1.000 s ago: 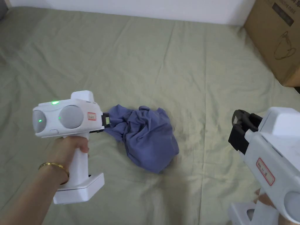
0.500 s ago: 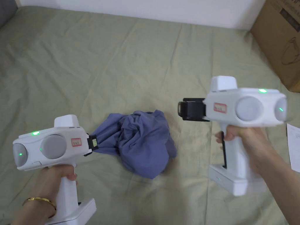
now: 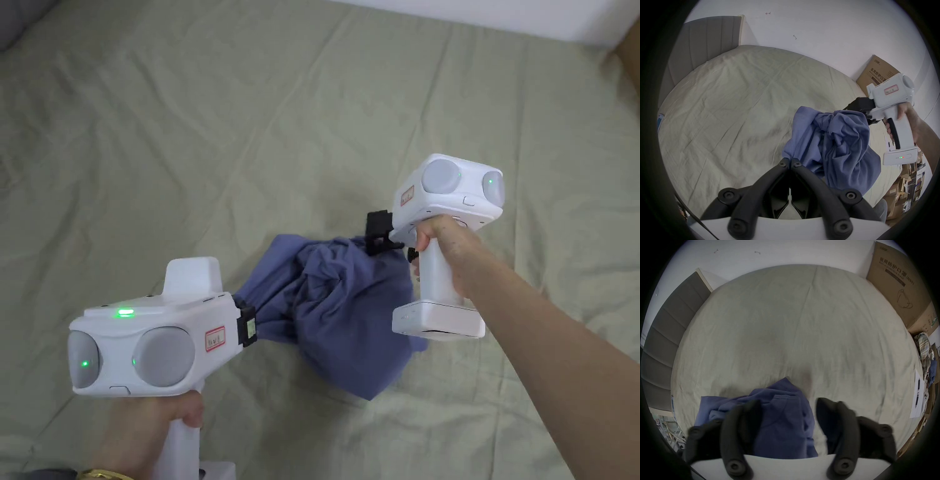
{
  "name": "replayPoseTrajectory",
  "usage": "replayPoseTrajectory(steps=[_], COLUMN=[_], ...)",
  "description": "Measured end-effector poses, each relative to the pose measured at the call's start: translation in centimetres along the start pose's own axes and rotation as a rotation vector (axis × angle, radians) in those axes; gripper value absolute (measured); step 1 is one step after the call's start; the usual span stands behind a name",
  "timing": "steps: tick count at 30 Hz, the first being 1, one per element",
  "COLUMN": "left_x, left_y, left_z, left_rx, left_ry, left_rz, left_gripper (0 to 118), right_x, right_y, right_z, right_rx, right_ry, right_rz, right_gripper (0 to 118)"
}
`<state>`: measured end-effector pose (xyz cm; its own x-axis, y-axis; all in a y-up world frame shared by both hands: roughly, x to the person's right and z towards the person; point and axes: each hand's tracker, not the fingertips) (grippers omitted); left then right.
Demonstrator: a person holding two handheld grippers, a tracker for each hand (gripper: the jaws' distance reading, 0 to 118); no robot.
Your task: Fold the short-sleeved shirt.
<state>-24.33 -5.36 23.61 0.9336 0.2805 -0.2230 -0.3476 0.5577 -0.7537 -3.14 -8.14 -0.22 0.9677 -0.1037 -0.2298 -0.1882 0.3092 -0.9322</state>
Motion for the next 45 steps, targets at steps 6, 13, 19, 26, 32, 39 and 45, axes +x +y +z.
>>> replayPoseTrajectory(steps=[6, 13, 19, 26, 32, 39, 45], left_x=[-0.4, -0.9, -1.0, -0.4, -0.3, -0.2, 2.5], left_y=[0.5, 4.8, 10.9, 17.7, 22.6, 29.9, 35.5], left_z=[-0.1, 2.2, 9.3, 19.5, 26.3, 29.2, 29.6], left_rx=[0.004, 0.093, 0.288, 0.513, 0.625, 0.700, 0.725], left_ry=[0.002, -0.047, -0.017, 0.021, 0.096, 0.150, 0.246], left_rz=[0.040, 0.140, 0.109, 0.051, 0.042, 0.069, 0.050], left_gripper=[0, 0, 0, 0, 0, 0, 0], right_x=[1.0, 7.0, 12.2, 15.8, 18.5, 18.7, 16.3], right_y=[-0.4, -3.6, -7.9, -10.2, -9.7, -6.1, -0.8], right_z=[4.1, 19.5, 32.6, 42.9, 49.0, 53.6, 55.7], right_rx=[0.048, 0.265, 0.459, 0.641, 0.766, 0.876, 0.931], right_ry=[0.065, 0.150, 0.165, 0.057, -0.075, -0.189, -0.296], right_rz=[0.032, 0.072, 0.029, -0.015, -0.081, -0.154, -0.157], right_gripper=[9, 8, 8, 8, 8, 7, 7])
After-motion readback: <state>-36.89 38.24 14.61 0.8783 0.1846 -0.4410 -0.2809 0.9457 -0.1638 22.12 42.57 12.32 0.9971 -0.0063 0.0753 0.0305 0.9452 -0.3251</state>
